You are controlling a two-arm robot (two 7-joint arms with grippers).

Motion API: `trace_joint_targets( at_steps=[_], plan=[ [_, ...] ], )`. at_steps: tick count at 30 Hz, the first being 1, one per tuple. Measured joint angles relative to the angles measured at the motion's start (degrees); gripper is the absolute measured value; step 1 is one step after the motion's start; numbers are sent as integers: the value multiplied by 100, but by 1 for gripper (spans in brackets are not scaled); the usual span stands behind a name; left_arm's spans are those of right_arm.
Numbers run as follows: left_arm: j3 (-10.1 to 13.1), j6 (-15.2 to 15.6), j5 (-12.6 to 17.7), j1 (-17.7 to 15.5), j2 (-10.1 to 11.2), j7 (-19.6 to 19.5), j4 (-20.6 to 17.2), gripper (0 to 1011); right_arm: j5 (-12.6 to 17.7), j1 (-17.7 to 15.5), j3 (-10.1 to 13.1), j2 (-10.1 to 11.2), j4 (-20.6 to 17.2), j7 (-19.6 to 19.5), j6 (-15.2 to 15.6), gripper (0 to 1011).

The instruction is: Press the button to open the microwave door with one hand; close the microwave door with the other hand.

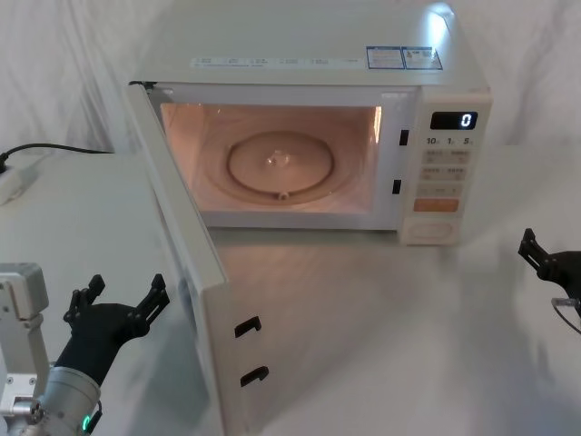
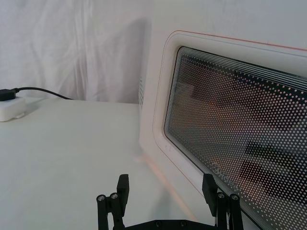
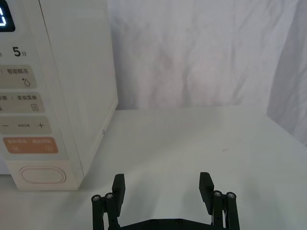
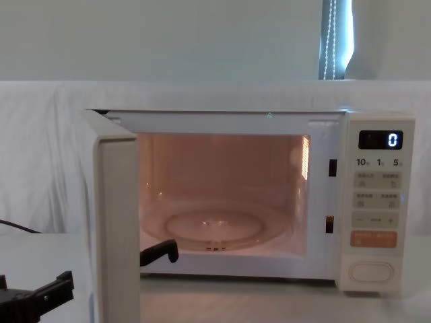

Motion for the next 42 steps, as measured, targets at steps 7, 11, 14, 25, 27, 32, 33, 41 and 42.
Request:
trace_joint_targets(
  at_steps=[7,11,14,25,27,32,33,41,42],
  plan=[
    [0,0,0,0,0,0,0,1001,-3,0,0,0,-3,1,0,1002],
    [0,0,0,0,0,0,0,1001,-4,0,0,0,-3,2,0,1002],
    [0,0,0,0,0,0,0,1001,-3,0,0,0,-3,2,0,1002],
    [0,0,0,0,0,0,0,1001,-4,0,0,0,-3,3,0,1002],
    [0,0,0,0,0,0,0,1001,-4,0,0,0,-3,3,0,1002],
    [0,0,0,0,0,0,0,1001,-4,0,0,0,-3,3,0,1002],
    [0,0,0,0,0,0,0,1001,-4,0,0,0,-3,2,0,1002],
    [0,0,0,0,0,0,0,1001,-4,0,0,0,-3,2,0,1002],
    [0,0,0,0,0,0,0,1001,-4,0,0,0,-3,3,0,1002]
  ],
)
